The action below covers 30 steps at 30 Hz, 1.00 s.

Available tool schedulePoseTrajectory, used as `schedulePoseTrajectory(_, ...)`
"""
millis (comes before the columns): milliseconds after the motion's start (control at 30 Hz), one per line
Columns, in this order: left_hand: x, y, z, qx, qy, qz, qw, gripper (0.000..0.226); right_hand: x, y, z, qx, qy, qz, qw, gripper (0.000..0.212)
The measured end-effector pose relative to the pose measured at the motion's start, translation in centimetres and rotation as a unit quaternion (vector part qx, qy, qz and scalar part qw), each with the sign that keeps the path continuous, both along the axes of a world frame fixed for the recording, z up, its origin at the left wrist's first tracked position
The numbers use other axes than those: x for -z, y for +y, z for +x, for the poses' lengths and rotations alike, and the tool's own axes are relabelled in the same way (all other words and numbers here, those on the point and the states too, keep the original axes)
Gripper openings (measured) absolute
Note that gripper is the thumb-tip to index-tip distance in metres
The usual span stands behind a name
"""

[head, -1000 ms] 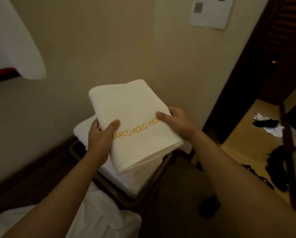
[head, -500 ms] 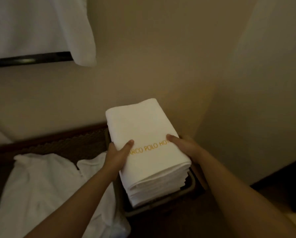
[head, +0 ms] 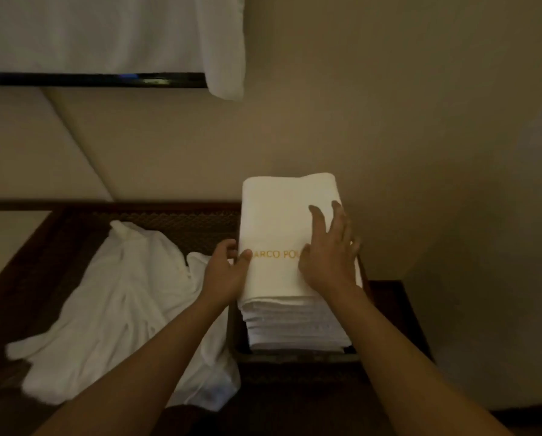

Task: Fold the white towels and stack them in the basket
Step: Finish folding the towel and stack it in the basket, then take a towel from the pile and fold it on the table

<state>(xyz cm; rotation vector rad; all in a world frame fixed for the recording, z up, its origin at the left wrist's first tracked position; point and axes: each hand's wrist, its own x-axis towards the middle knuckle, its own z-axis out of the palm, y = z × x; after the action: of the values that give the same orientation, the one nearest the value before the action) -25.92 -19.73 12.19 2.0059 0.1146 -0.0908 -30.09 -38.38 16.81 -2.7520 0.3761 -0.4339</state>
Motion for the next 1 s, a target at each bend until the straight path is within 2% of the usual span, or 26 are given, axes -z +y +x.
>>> schedulePoseTrajectory(67, 1.1, 2.3, -0.8, -0.012, 0.019, -0.002, 1.0, 0.04, 0.2, 3.5, 0.1, -0.099, -0.038, 0.017, 0.994, 0.075)
schedulePoseTrajectory(167, 3.6, 6.7, -1.2, -0.011, 0.057, 0.019, 0.998, 0.029, 1.0, 9.6, 0.8, -0.212, -0.033, 0.079, 0.974, 0.068)
schedulePoseTrajectory(267, 5.4, 10.4, -0.5, -0.002, 0.078, 0.031, 0.996, 0.013, 2.5, 14.5, 2.3, -0.266, 0.007, 0.111, 0.957, 0.063)
schedulePoseTrajectory(333, 6.7, 12.6, 1.0, 0.005, 0.091, 0.034, 0.995, 0.013, 3.9, 17.1, 4.1, -0.275, 0.044, 0.123, 0.953, 0.064)
schedulePoseTrajectory(433, 9.5, 16.0, 4.3, 0.009, 0.119, 0.033, 0.992, 0.014, 7.3, 20.2, 7.6, -0.25, 0.131, 0.139, 0.949, 0.065)
schedulePoseTrajectory(533, 11.7, 18.3, 7.8, 0.022, 0.151, 0.046, 0.987, 0.016, 11.2, 21.3, 10.7, -0.185, 0.223, 0.172, 0.942, 0.065)
schedulePoseTrajectory(667, 15.5, 20.5, 13.8, 0.069, 0.176, 0.076, 0.979, 0.018, 15.7, 22.8, 15.0, -0.095, 0.31, 0.24, 0.915, 0.063)
schedulePoseTrajectory(733, 17.4, 20.7, 17.0, 0.105, 0.186, 0.097, 0.972, 0.022, 17.7, 23.2, 16.9, -0.057, 0.335, 0.264, 0.903, 0.062)
schedulePoseTrajectory(867, 20.6, 19.4, 21.9, 0.167, 0.137, 0.143, 0.966, 0.027, 20.6, 23.2, 18.4, 0.008, 0.356, 0.29, 0.888, 0.057)
schedulePoseTrajectory(933, 21.8, 18.3, 23.5, 0.216, 0.131, 0.204, 0.946, 0.026, 21.3, 23.3, 18.3, 0.024, 0.368, 0.301, 0.879, 0.057)
schedulePoseTrajectory(1000, 23.3, 17.3, 25.8, 0.301, 0.15, 0.264, 0.904, 0.031, 22.4, 23.3, 18.9, 0.056, 0.371, 0.306, 0.875, 0.057)
